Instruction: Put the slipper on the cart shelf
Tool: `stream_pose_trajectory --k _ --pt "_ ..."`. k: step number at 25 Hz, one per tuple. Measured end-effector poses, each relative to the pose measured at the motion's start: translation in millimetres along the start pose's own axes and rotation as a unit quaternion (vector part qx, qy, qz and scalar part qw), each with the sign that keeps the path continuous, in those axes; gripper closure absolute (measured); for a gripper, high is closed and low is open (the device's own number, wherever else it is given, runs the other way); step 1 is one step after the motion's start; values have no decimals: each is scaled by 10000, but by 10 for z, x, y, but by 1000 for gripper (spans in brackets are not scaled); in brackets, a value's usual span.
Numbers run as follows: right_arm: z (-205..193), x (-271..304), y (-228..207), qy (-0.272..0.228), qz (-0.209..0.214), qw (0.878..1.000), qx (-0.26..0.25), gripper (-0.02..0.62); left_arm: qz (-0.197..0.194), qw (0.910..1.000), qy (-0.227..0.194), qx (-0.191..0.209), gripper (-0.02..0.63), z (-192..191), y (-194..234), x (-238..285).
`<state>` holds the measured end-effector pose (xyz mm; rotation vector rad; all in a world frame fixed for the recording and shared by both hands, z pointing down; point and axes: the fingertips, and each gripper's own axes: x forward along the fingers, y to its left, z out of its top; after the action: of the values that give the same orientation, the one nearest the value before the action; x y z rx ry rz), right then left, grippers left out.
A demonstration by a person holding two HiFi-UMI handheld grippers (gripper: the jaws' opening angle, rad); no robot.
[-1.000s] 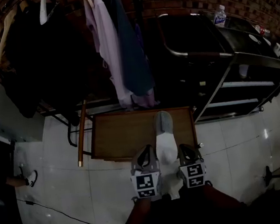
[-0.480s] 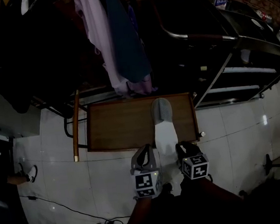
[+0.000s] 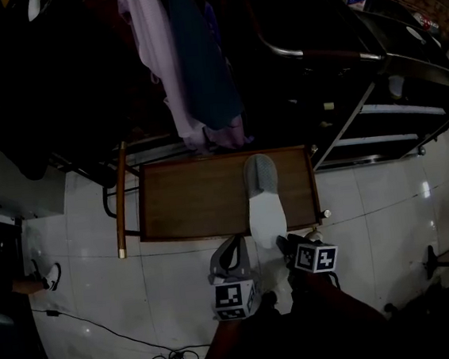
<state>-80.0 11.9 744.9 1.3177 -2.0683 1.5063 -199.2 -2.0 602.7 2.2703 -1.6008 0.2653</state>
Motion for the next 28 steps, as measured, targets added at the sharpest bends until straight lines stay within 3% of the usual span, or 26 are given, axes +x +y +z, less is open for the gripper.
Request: stream_pose_trajectory --k 3,13,17,22,28 --pt "-83 61 -144 119 -116 9996 245 406 -2 10000 -6 -14 591 22 -12 -9" --pt "-78 266 -149 221 341 9920 1199 403 -5 10000 42 37 591 -2 -28 -17" --pt "-61 276 -108 214 407 9921 1171 471 37 10000 58 55 591 -16 -7 -15" --pt "-44 240 -28 235 498 9936 987 507 -2 9999 13 140 591 5 -36 -3" --pt "35 127 96 56 432 9986 302 551 -29 9998 7 180 591 58 -79 41"
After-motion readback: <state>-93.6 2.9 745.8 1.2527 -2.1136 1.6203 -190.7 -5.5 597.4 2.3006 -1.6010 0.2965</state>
